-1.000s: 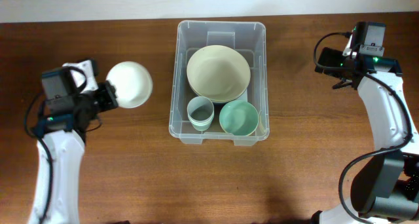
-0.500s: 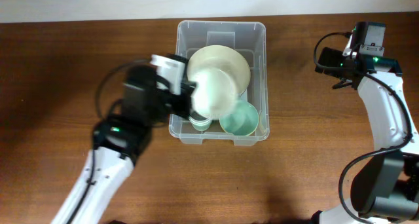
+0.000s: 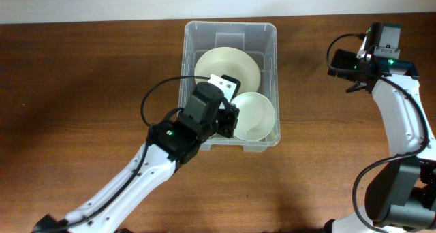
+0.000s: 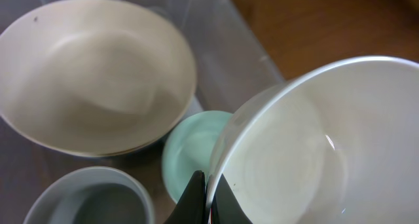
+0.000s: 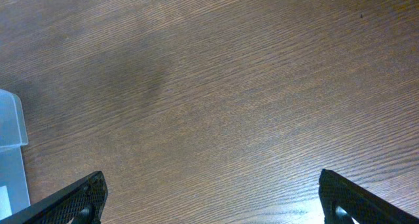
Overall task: Pack container
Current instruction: 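Release the white bowl onto the mint-green bowl and withdraw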
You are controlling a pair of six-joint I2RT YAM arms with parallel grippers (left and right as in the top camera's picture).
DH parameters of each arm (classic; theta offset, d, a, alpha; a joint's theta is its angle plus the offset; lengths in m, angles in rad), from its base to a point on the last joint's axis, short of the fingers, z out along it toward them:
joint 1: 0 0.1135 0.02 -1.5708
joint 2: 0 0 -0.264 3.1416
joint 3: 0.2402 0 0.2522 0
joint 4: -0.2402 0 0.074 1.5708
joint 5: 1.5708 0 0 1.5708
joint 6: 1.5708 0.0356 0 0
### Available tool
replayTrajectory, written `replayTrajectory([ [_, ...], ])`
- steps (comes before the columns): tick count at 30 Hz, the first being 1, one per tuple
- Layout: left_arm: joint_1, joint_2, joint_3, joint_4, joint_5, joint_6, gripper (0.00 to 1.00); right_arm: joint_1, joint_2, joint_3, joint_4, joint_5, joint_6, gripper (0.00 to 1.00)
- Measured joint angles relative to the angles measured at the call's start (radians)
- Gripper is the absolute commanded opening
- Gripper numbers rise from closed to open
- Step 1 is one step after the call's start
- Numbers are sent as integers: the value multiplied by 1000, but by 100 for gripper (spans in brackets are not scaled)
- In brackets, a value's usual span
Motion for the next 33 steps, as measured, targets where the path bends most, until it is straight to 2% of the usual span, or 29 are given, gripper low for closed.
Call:
replayTrajectory([
  [12,-18,149,64,18,-30,-3,0,0,0,0,0,0,0,99],
  [22,-28,170,67,8,-71,-3,2,0,0,0,0,0,0,99],
  [24,-28,170,68,8,-71,-2,11,0,0,0,0,0,0,99],
  [27,-28,170,67,9,-69,-3,39,0,0,0,0,0,0,99],
  [29,-28,170,68,12,-63,-7,43,0,0,0,0,0,0,99],
  [33,-28,171,72,16,-58,-7,43,0,0,0,0,0,1,99],
])
